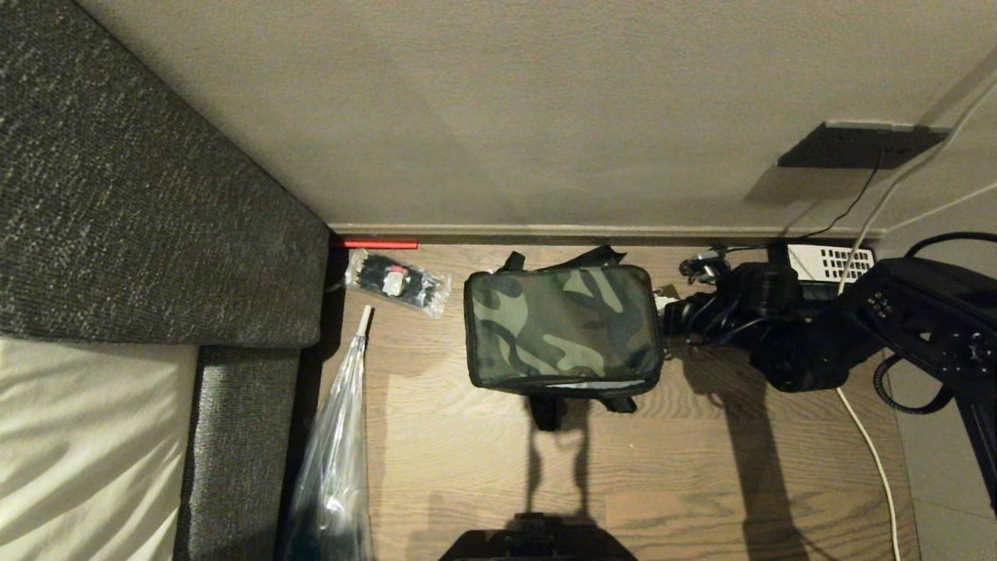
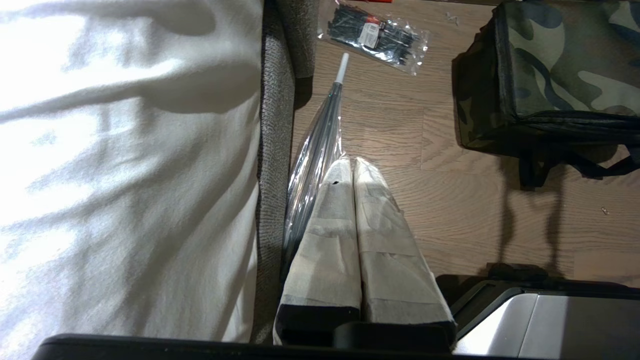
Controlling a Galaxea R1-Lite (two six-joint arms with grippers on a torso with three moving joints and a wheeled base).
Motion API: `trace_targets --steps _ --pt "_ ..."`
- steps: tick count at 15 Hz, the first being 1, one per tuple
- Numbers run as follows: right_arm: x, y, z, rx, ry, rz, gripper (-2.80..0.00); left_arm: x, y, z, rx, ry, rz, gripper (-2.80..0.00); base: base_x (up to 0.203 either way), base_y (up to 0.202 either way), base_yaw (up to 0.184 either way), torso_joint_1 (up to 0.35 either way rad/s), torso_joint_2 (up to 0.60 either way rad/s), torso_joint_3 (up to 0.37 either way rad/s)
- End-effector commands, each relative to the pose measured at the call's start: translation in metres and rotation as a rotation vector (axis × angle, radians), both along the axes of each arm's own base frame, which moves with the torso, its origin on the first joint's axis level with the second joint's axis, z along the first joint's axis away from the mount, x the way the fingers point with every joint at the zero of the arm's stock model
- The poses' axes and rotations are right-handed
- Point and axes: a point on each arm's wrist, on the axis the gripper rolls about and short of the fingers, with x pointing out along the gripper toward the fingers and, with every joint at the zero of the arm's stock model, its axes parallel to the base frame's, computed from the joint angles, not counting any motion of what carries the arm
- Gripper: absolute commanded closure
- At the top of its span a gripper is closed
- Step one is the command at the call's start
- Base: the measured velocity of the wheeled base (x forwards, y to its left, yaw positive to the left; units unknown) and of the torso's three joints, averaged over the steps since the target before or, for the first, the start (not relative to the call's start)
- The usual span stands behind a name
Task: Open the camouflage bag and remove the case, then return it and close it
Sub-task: Open the top of the storage box
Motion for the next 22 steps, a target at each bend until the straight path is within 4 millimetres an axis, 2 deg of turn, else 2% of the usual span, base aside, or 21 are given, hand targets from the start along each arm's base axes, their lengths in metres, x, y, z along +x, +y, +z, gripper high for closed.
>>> trace_targets --steps 1,5,15,22 --pt "0.002 -0.009 0.003 -0.036 -0.037 -0.008 0.0 0.0 0.0 0.0 0.0 0.0 0.001 0.0 0.0 0.0 0.0 0.0 0.0 0.0" --pt "0.004 -0.011 0.006 -0.084 -0.073 -0.003 0.0 0.0 0.0 0.0 0.0 0.0 0.001 0.0 0.0 0.0 0.0 0.0 0.0 0.0" --pt "0.016 -0.011 0.037 -0.071 -0.196 -0.009 0.0 0.0 0.0 0.0 0.0 0.001 0.001 0.0 0.0 0.0 0.0 0.0 0.0 0.0" --pt "0.018 -0.01 0.036 -0.068 -0.22 -0.01 0.0 0.0 0.0 0.0 0.0 0.001 0.001 0.0 0.0 0.0 0.0 0.0 0.0 0.0"
